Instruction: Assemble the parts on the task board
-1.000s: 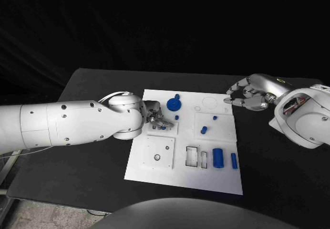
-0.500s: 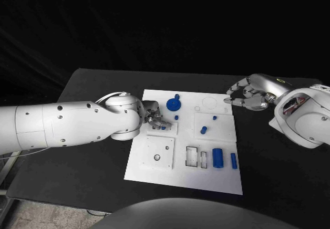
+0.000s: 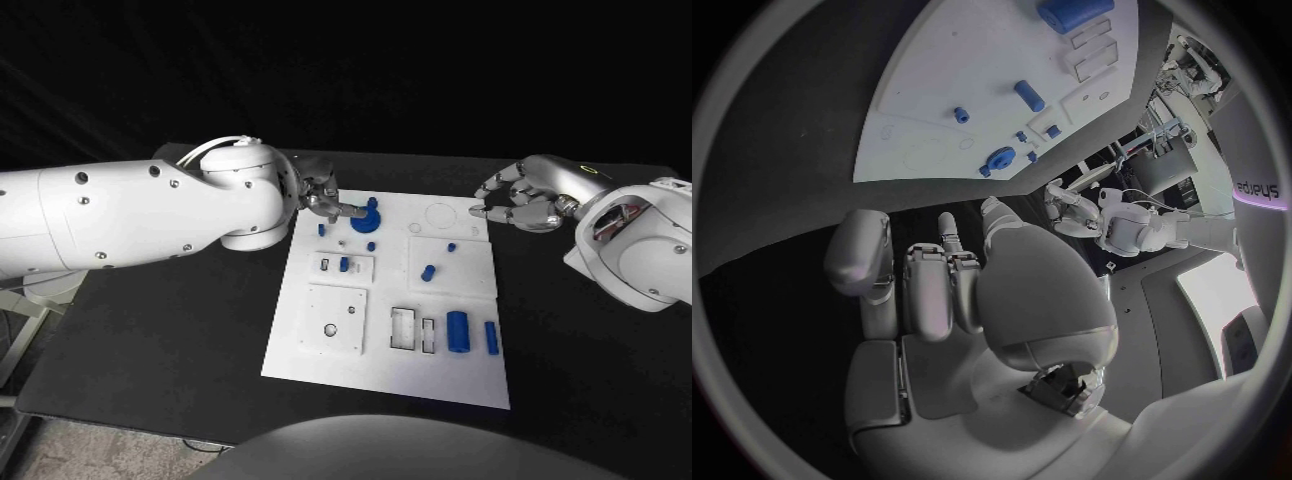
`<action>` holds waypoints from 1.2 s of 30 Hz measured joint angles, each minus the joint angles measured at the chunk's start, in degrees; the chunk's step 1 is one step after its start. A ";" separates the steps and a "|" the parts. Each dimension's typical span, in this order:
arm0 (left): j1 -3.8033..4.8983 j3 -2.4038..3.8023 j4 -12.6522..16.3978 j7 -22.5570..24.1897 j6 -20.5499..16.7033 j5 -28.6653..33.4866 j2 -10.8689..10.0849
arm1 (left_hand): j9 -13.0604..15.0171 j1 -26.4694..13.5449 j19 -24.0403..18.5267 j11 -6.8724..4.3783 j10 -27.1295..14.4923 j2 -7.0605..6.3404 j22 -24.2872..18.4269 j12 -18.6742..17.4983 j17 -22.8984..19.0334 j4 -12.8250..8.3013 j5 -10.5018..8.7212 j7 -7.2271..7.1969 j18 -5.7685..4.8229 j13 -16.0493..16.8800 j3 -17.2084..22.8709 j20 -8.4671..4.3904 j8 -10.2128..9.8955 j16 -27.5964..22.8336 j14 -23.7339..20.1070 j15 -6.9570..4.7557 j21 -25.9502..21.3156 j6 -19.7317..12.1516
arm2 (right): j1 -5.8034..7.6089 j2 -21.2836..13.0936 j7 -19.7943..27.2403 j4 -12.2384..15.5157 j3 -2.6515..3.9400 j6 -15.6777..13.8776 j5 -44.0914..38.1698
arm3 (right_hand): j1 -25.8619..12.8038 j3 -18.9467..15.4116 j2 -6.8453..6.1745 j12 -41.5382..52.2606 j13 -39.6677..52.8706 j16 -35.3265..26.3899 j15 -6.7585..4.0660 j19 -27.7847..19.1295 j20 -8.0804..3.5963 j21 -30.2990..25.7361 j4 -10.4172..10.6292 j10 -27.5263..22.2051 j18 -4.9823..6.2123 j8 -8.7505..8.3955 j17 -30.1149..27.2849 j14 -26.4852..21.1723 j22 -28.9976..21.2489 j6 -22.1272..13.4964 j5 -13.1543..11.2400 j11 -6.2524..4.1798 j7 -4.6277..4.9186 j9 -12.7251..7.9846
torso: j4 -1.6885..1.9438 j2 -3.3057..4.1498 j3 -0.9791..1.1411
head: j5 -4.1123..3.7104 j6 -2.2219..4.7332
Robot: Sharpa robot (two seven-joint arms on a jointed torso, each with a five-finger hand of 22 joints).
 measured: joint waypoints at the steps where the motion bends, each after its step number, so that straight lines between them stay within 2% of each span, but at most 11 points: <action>1: 0.34 0.01 -0.43 0.09 0.04 -0.12 0.23 | 0.05 0.00 0.00 0.00 0.00 0.00 0.00 0.00 0.00 0.00 0.00 0.00 0.00 0.00 0.00 0.00 0.01 0.00 0.00 0.00 0.00 0.00 | 0.00 0.06 0.00 0.00 0.00 0.00 0.00 | 0.00 0.00 0.00 0.00 0.00 0.00 0.09 0.00 0.00 0.00 0.00 0.00 0.00 0.00 0.00 -0.09 0.00 0.00 0.00 0.00 0.00 0.00 | -0.01 0.00 0.01 | 0.15 0.00; 4: 1.05 0.00 -2.50 0.34 0.60 -0.45 1.10 | 0.06 0.02 0.00 0.00 0.00 0.02 0.00 0.00 0.00 -0.02 0.00 0.00 0.00 0.00 -0.02 0.00 0.01 0.00 0.00 0.00 0.00 0.00 | 0.00 0.20 0.00 -0.05 0.00 0.03 0.04 | 0.00 0.00 0.00 0.00 0.01 0.00 0.09 0.00 0.00 0.00 0.00 0.00 0.00 0.00 0.00 -0.09 0.00 0.00 0.00 0.00 0.00 0.00 | -0.02 0.02 0.03 | 0.28 0.00; 6: 1.32 -0.24 -4.14 0.40 1.65 -0.61 1.74 | 0.05 0.42 0.00 0.00 0.00 0.42 -0.01 0.00 0.00 0.00 0.00 0.03 0.00 0.00 -0.31 0.00 -0.04 0.00 0.00 0.00 0.00 -0.29 | 0.00 0.23 0.00 -0.05 0.00 0.03 0.07 | 0.00 0.00 0.00 0.00 0.01 0.00 0.09 0.00 0.00 0.00 0.00 0.00 0.00 0.00 0.00 -0.09 0.00 0.00 0.00 0.00 0.00 0.00 | -0.03 0.04 0.03 | 0.26 0.00; 10: 1.13 -0.61 -6.96 0.40 4.67 -0.83 2.90 | 0.02 0.85 0.00 0.00 0.00 0.85 -0.01 0.00 -0.01 -0.16 0.00 0.19 0.00 0.00 -0.47 0.00 -0.61 0.00 0.00 0.00 0.00 -0.65 | 0.00 0.10 0.00 -0.04 0.00 0.03 0.13 | 0.18 0.24 0.17 0.01 0.04 0.00 0.09 0.00 0.00 -0.29 -0.24 -0.21 0.00 0.00 0.00 -0.09 -0.01 0.00 1.45 0.21 0.00 -0.16 | -0.01 0.08 0.03 | 0.05 0.00; 12: 0.80 -0.67 -8.13 0.38 5.97 -0.89 3.37 | -0.09 1.20 0.00 0.00 0.00 1.20 -0.01 0.00 -0.01 -0.16 0.00 0.30 0.00 0.00 -0.47 0.00 -0.84 0.00 0.00 0.00 0.00 -0.76 | 0.00 0.05 0.00 -0.03 0.00 0.03 0.16 | 0.58 0.24 0.06 -0.12 0.05 0.00 0.09 0.00 0.00 -0.29 -0.25 -0.21 0.00 0.00 -0.01 -0.09 -0.01 0.00 2.11 0.21 0.00 -0.26 | 0.01 0.08 -0.01 | 0.04 0.00; 17: -1.03 -0.81 -11.66 0.28 8.57 -1.16 5.03 | -0.59 1.75 0.00 0.00 0.00 1.75 -0.01 0.00 -0.01 -0.18 0.62 0.60 0.00 0.00 -1.24 0.00 -2.19 0.00 0.00 0.00 -0.88 -1.67 | 0.00 -0.06 0.00 0.05 0.00 0.05 0.22 | 0.88 0.48 0.23 -0.23 0.04 0.00 0.09 0.00 0.00 -0.51 -0.48 -0.21 0.00 0.00 -0.01 -0.09 -0.02 0.21 3.09 0.21 0.21 -0.35 | 0.06 0.08 -0.05 | 0.07 0.00; 23: -3.02 -0.87 -13.69 0.27 9.68 -2.16 6.00 | -0.67 1.98 0.00 0.00 0.00 1.97 -0.01 0.00 -0.01 -0.03 1.01 0.81 0.00 0.00 -1.39 0.00 -2.36 0.00 0.00 0.00 -0.88 -1.88 | -0.02 -0.26 0.03 0.17 0.00 0.06 0.27 | 1.01 0.48 0.36 -0.22 0.04 0.00 0.09 0.00 0.00 -0.51 -0.48 -0.21 0.00 -0.22 -0.01 -0.09 -0.02 0.21 3.33 0.21 0.21 -0.42 | 0.06 0.08 -0.10 | -0.21 0.00; 27: -3.59 -0.88 -14.19 0.27 9.76 -3.46 5.98 | -0.66 2.16 0.00 0.00 0.00 1.82 -0.02 0.00 -0.01 -0.14 1.57 0.81 -0.01 0.00 -1.60 0.00 -2.36 0.00 0.00 0.00 -0.88 -1.88 | -0.05 -0.43 0.06 0.19 0.00 0.08 0.31 | 1.01 0.48 0.36 -0.22 0.00 0.00 0.09 0.00 0.00 -0.51 -0.48 -0.21 0.00 -0.22 -0.01 -0.09 -0.02 0.21 3.33 0.21 0.21 -0.42 | 0.06 0.08 -0.10 | -0.25 0.00; 36: -3.88 -0.84 -14.41 0.21 8.88 -6.54 5.39 | 0.01 2.52 0.00 0.00 0.00 1.89 -0.02 0.00 -0.02 -0.03 2.10 0.66 -0.01 0.00 -2.51 0.00 -2.29 0.00 0.00 0.00 -0.88 -1.58 | -0.10 -0.37 0.09 0.13 0.00 0.13 0.38 | 1.01 0.48 0.36 -0.16 0.00 0.00 0.09 0.00 0.00 -0.51 -0.48 -0.21 0.00 -0.22 -0.02 -0.09 -0.03 0.21 3.33 0.21 0.21 -0.42 | 0.06 0.03 -0.04 | -0.06 0.00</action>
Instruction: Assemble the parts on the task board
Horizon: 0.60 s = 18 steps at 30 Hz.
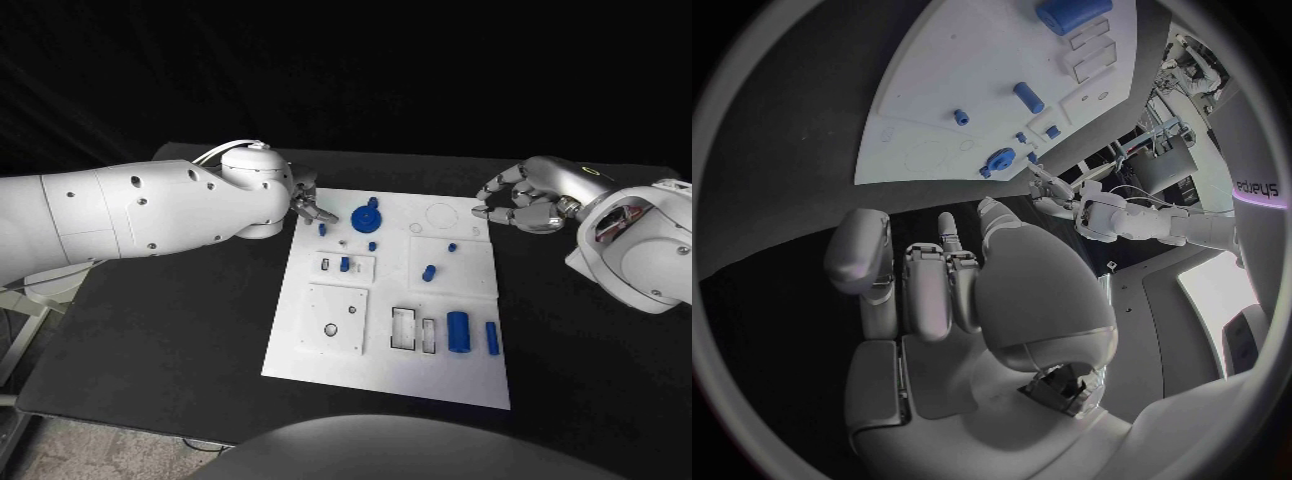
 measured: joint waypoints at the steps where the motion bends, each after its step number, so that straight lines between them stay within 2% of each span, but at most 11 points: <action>1: -0.03 0.00 0.12 -0.01 -0.19 -0.27 -0.10 | 0.20 0.00 0.00 0.00 0.00 0.00 0.00 0.00 0.00 -0.08 0.13 -0.04 0.01 0.00 -0.08 0.00 0.32 0.00 0.00 0.00 0.00 0.34 | 0.00 0.01 0.00 -0.02 0.00 0.01 0.01 | 0.00 0.00 0.00 0.01 0.00 0.00 0.00 0.00 0.00 0.00 0.00 0.00 0.00 0.00 0.00 0.00 0.00 0.00 0.00 0.00 0.00 0.00 | 0.00 0.00 0.00 | 0.00 0.00; 12: -0.16 0.02 0.06 -0.07 -0.71 -0.54 -0.01 | 1.29 0.00 0.00 0.00 0.00 0.00 -0.01 0.00 0.00 -0.13 0.68 0.10 0.00 0.00 -0.80 0.00 0.78 0.00 0.00 0.00 -0.38 0.20 | -0.07 -0.02 0.01 -0.19 0.00 0.06 0.05 | 0.00 0.00 0.00 0.09 0.01 0.00 0.00 0.00 0.00 0.00 0.00 0.00 0.00 0.00 0.00 0.00 -0.01 0.00 0.00 0.00 0.00 0.00 | -0.03 -0.03 0.04 | 0.18 0.00; 18: -0.23 0.01 -0.16 -0.15 -0.33 0.74 -0.05 | 0.66 0.81 0.00 0.20 -0.20 0.81 -0.01 0.00 0.00 -0.22 3.49 0.26 0.00 0.00 -1.35 0.00 -1.09 0.00 -0.20 0.20 -0.67 -0.40 | -0.08 -0.03 0.01 -0.27 0.00 0.09 0.06 | 0.00 0.00 0.00 -0.13 0.05 0.00 0.00 0.00 0.00 0.00 0.00 0.00 0.00 0.00 -0.01 0.00 -0.01 0.00 0.32 0.00 0.00 -0.05 | -0.03 -0.03 0.04 | 0.11 0.00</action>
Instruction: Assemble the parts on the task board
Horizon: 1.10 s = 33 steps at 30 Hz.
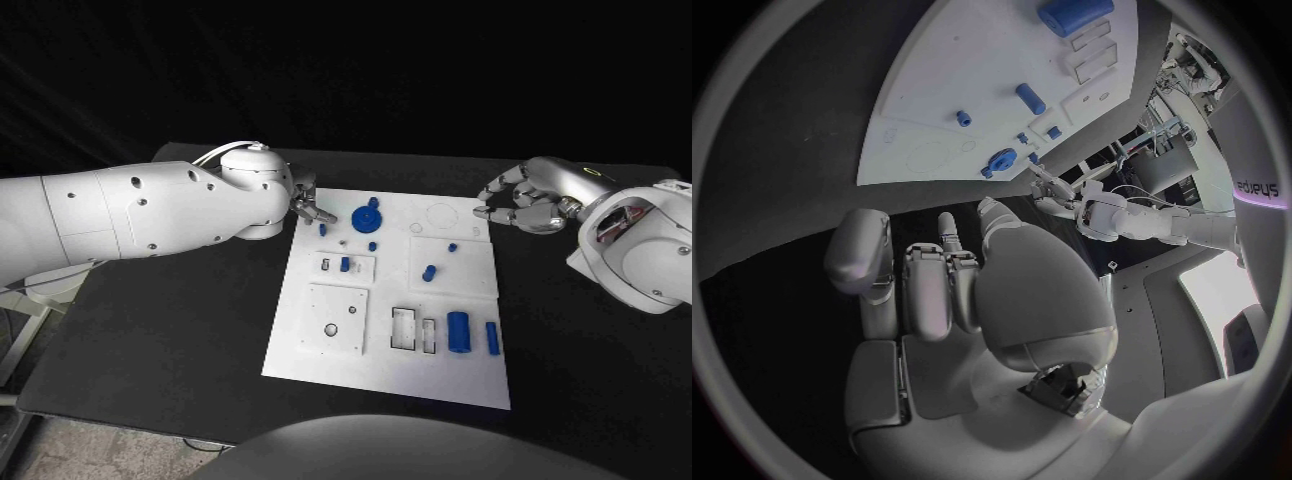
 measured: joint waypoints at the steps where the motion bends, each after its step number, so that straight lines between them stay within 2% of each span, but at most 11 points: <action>1: -0.01 0.00 -0.02 -0.02 0.11 0.30 0.00 | -0.18 0.02 0.00 0.00 0.00 0.02 0.00 0.00 0.00 0.00 0.54 0.00 0.00 0.00 0.00 0.00 -0.32 0.00 0.00 0.00 0.00 0.00 | 0.00 -0.01 0.00 0.00 0.00 0.01 0.00 | 0.00 0.00 0.00 -0.01 0.00 0.00 0.00 0.00 0.00 0.00 0.00 0.00 0.00 0.00 0.00 0.00 0.00 0.00 0.00 0.00 0.00 0.00 | 0.00 0.00 0.00 | -0.02 0.00; 5: -0.02 -0.01 -0.06 -0.08 0.47 1.19 0.00 | -1.14 0.87 0.21 0.03 0.02 0.09 0.00 0.00 0.00 0.00 4.27 0.00 0.02 0.00 -0.47 0.21 -1.94 0.00 0.01 0.02 -0.37 0.00 | 0.00 -0.02 -0.01 -0.01 0.00 0.03 0.00 | 0.00 0.00 0.00 -0.01 0.00 0.00 0.00 0.00 0.00 0.00 0.00 0.00 0.00 0.00 0.00 0.00 0.00 0.00 0.00 0.00 0.00 0.00 | 0.00 0.01 -0.01 | -0.04 0.00; 11: -0.05 -0.01 -0.11 -0.12 0.97 2.03 0.08 | -1.84 1.86 0.21 0.21 0.21 0.02 0.00 0.00 0.00 0.17 7.67 0.00 0.01 0.00 -0.64 0.21 -3.26 0.00 0.21 0.21 -0.82 0.00 | -0.01 -0.04 -0.02 -0.01 0.00 0.05 0.00 | 0.00 0.16 0.00 0.00 -0.05 0.00 0.00 0.00 0.00 0.00 -0.16 0.00 0.00 0.00 0.00 0.00 0.04 0.00 0.00 0.00 0.00 0.00 | 0.00 0.03 -0.01 | -0.04 0.00; 15: -0.10 -0.01 -0.16 -0.13 1.26 2.37 0.22 | -2.54 2.66 -0.10 0.41 0.01 -0.05 -0.01 0.00 0.00 0.17 12.25 0.22 0.00 0.00 -0.64 0.52 -4.63 0.00 0.13 0.29 -1.39 0.23 | -0.01 -0.04 -0.03 0.01 0.00 0.05 0.00 | 0.00 0.16 0.00 0.00 -0.05 0.00 0.00 0.00 0.00 0.00 -0.16 0.00 0.00 0.00 0.00 0.00 0.04 0.00 0.00 0.00 0.00 0.00 | 0.01 0.04 -0.02 | -0.04 0.00; 16: -0.12 -0.01 -0.16 -0.13 1.31 2.45 0.26 | -2.65 2.66 -0.10 0.41 0.01 -0.05 -0.01 0.00 0.00 0.17 12.86 0.22 0.01 0.00 -0.64 0.53 -4.82 0.00 0.01 0.41 -1.51 0.23 | -0.01 -0.05 -0.03 0.02 0.00 0.05 0.00 | 0.00 0.16 0.00 0.00 -0.05 0.00 0.00 0.00 0.00 0.00 -0.16 0.00 0.00 0.00 0.00 0.00 0.04 0.00 0.00 0.00 0.00 0.00 | 0.01 0.04 -0.03 | -0.08 0.00; 24: -0.21 -0.01 -0.36 -0.13 1.45 3.07 0.42 | -3.09 2.66 -0.61 0.42 0.02 -0.05 -0.01 0.00 0.00 0.17 14.11 0.43 0.01 0.00 -0.63 1.03 -5.67 0.00 0.01 0.41 -2.37 0.01 | -0.02 -0.10 -0.03 0.05 0.00 0.05 0.00 | 0.00 0.16 0.00 0.00 -0.05 0.00 0.00 0.00 0.00 0.00 -0.16 0.00 0.00 0.00 -0.01 0.00 0.04 0.00 0.00 0.00 0.00 0.00 | 0.01 0.04 -0.03 | -0.15 0.00; 25: -0.22 -0.01 -0.39 -0.13 1.45 3.14 0.42 | -3.17 2.66 -0.61 0.55 0.14 -0.05 -0.01 0.00 0.00 0.17 14.18 0.43 0.08 0.00 -0.63 1.03 -5.75 0.00 0.03 0.43 -2.37 0.01 | -0.02 -0.11 -0.03 0.05 0.00 0.05 0.00 | 0.00 0.16 0.00 0.00 -0.05 0.00 0.00 0.00 0.00 0.00 -0.16 0.00 0.00 0.00 -0.01 0.00 0.04 0.00 0.00 0.00 0.00 0.00 | 0.01 0.04 -0.03 | -0.15 0.00; 26: -0.23 -0.01 -0.40 -0.13 1.45 3.20 0.43 | -3.24 2.66 -0.61 0.62 0.22 -0.05 0.00 0.00 0.00 0.17 14.51 0.43 0.64 0.00 -0.63 1.03 -5.97 0.00 0.15 0.55 -2.37 0.01 | -0.02 -0.12 -0.03 0.06 0.00 0.05 0.00 | 0.00 0.16 0.00 0.00 -0.04 0.00 0.00 0.00 0.00 0.00 -0.16 0.00 0.00 0.00 -0.01 0.00 0.04 0.00 0.00 0.00 0.00 0.01 | 0.01 0.04 -0.03 | -0.15 0.00; 33: -0.38 -0.01 -0.49 -0.13 1.40 3.67 0.58 | -3.32 3.06 -0.61 0.62 0.22 -0.14 0.04 0.00 0.04 0.17 14.88 0.42 0.64 0.00 -0.63 1.03 -6.07 0.00 0.22 0.62 -2.60 0.01 | -0.02 -0.17 -0.03 0.08 0.00 0.05 0.00 | -0.01 0.16 0.00 0.06 -0.02 0.00 0.00 0.00 0.00 0.00 -0.16 0.00 0.00 0.00 -0.01 0.00 0.03 0.00 0.00 0.00 0.00 0.01 | 0.01 0.04 -0.03 | -0.20 0.00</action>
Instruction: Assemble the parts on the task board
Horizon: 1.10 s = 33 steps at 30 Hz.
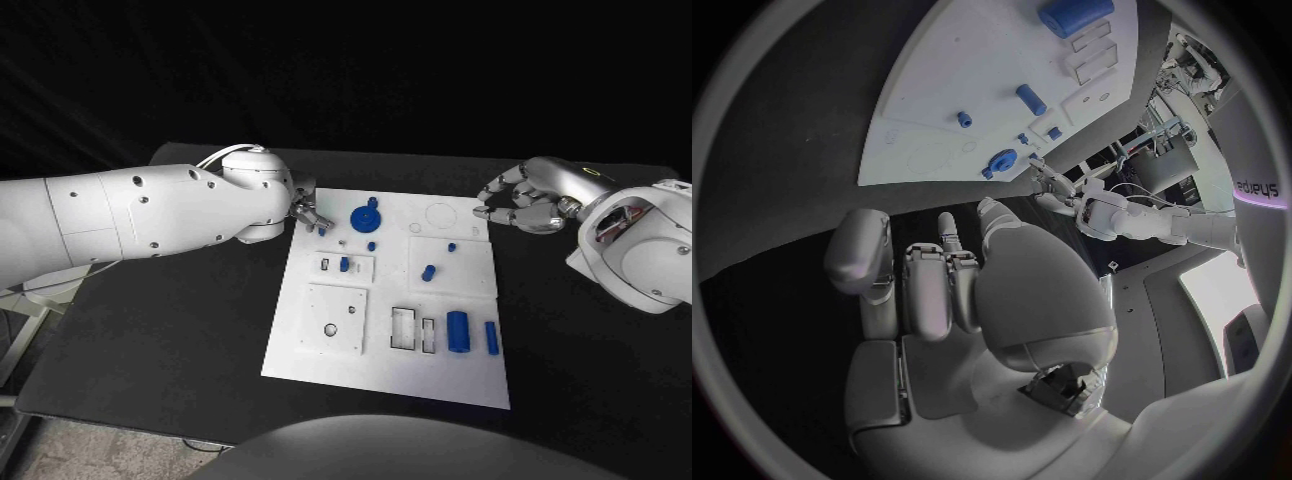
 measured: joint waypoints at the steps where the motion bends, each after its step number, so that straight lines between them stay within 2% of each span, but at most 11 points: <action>1: -0.03 0.00 0.00 0.00 -0.01 0.06 0.03 | 0.00 0.14 0.00 0.00 0.00 0.03 0.00 0.00 0.00 0.00 0.00 0.00 0.00 0.00 0.00 0.00 -0.01 0.00 0.00 0.00 0.00 0.00 | 0.00 -0.01 0.00 0.00 0.00 0.00 0.00 | 0.00 0.00 0.00 0.00 0.00 0.00 0.00 0.00 0.00 0.00 0.00 0.00 0.00 0.00 0.01 0.00 0.00 0.00 0.00 0.00 0.00 0.00 | 0.00 0.00 0.00 | -0.01 0.00; 9: -0.15 0.00 0.01 0.03 -0.03 0.43 0.30 | -0.14 1.82 0.00 0.00 0.00 -0.15 -0.01 0.00 0.00 -0.44 0.63 0.21 0.00 0.00 0.44 0.00 -0.44 0.00 0.00 0.00 0.00 0.21 | -0.01 -0.06 0.00 0.01 0.00 0.00 0.00 | 0.00 0.00 0.00 0.00 0.02 0.00 0.00 0.00 0.00 0.00 0.00 0.00 0.00 0.00 0.05 0.00 -0.01 0.00 0.00 0.00 0.00 0.00 | 0.00 0.00 0.02 | -0.02 0.00; 16: -0.19 0.00 0.01 0.04 -0.02 0.57 0.40 | -0.15 3.38 0.00 0.00 0.00 -0.06 -0.01 0.00 -0.01 -0.65 2.46 -0.01 0.00 0.00 1.47 0.00 -0.69 0.00 0.00 0.00 0.00 0.84 | -0.01 -0.07 0.00 -0.01 0.00 0.00 0.00 | 0.22 0.00 -0.22 0.01 -0.06 0.00 0.00 0.00 0.00 -0.35 0.00 0.00 0.00 0.00 0.04 0.00 -0.01 0.00 0.00 0.00 0.00 -0.07 | 0.00 -0.02 0.02 | 0.02 0.01; 18: -0.20 0.00 0.00 0.05 -0.02 0.60 0.41 | -0.15 3.74 0.00 0.00 0.00 -0.44 -0.01 0.00 -0.01 -0.55 3.03 -0.01 0.00 0.00 1.69 0.00 -0.96 0.00 0.00 0.00 0.00 0.84 | -0.02 -0.07 0.00 -0.03 0.00 0.01 0.00 | 0.22 0.00 -0.22 0.01 -0.06 0.00 0.00 0.00 0.00 -0.35 0.00 0.00 -0.01 0.00 0.04 0.00 -0.01 0.00 0.00 0.00 0.00 -0.07 | 0.00 -0.02 0.02 | 0.02 0.01; 22: -0.22 0.00 0.01 0.06 -0.03 0.63 0.41 | -0.15 4.20 0.00 0.00 0.00 -0.44 -0.01 0.00 -0.01 -0.62 3.48 -0.22 -0.01 0.00 2.07 0.00 -0.96 0.00 0.00 0.00 0.00 1.05 | -0.11 -0.03 0.00 -0.08 0.00 0.01 0.00 | 0.23 0.00 -0.22 0.01 -0.06 -0.06 0.00 0.00 0.00 -0.35 0.00 0.00 0.00 0.00 0.04 0.00 -0.02 0.00 0.15 0.00 0.00 -0.07 | 0.01 -0.02 0.02 | 0.02 0.01; 25: -0.23 0.00 0.07 0.08 -0.11 0.65 0.38 | -0.03 4.90 0.00 0.00 0.00 -0.66 -0.02 0.00 -0.01 -0.61 4.66 -0.42 -0.01 0.00 2.53 0.00 -0.96 0.00 0.00 0.00 0.00 1.25 | -0.20 -0.03 0.00 -0.12 0.00 0.01 0.00 | 0.24 0.01 -0.21 0.04 -0.06 -0.35 0.00 0.00 0.00 -0.35 -0.01 0.00 -0.01 0.00 0.04 0.00 -0.02 0.00 0.48 0.00 0.00 -0.12 | 0.02 -0.02 0.02 | 0.07 0.01; 33: -0.25 0.01 0.30 0.20 -0.68 0.69 0.29 | 0.61 6.69 0.21 0.00 0.00 -1.71 -0.02 0.00 -0.02 -0.34 9.57 -0.62 -0.01 0.00 4.83 -0.22 -0.95 0.00 0.00 0.00 0.00 1.45 | -0.33 -0.01 0.02 -0.22 0.00 0.03 0.00 | 0.55 0.16 0.10 -0.22 0.02 -0.35 0.20 0.00 0.00 -0.58 -0.16 0.00 0.00 -0.23 0.03 0.20 -0.02 0.00 1.37 0.00 0.00 -0.21 | 0.02 -0.01 -0.02 | 0.20 0.01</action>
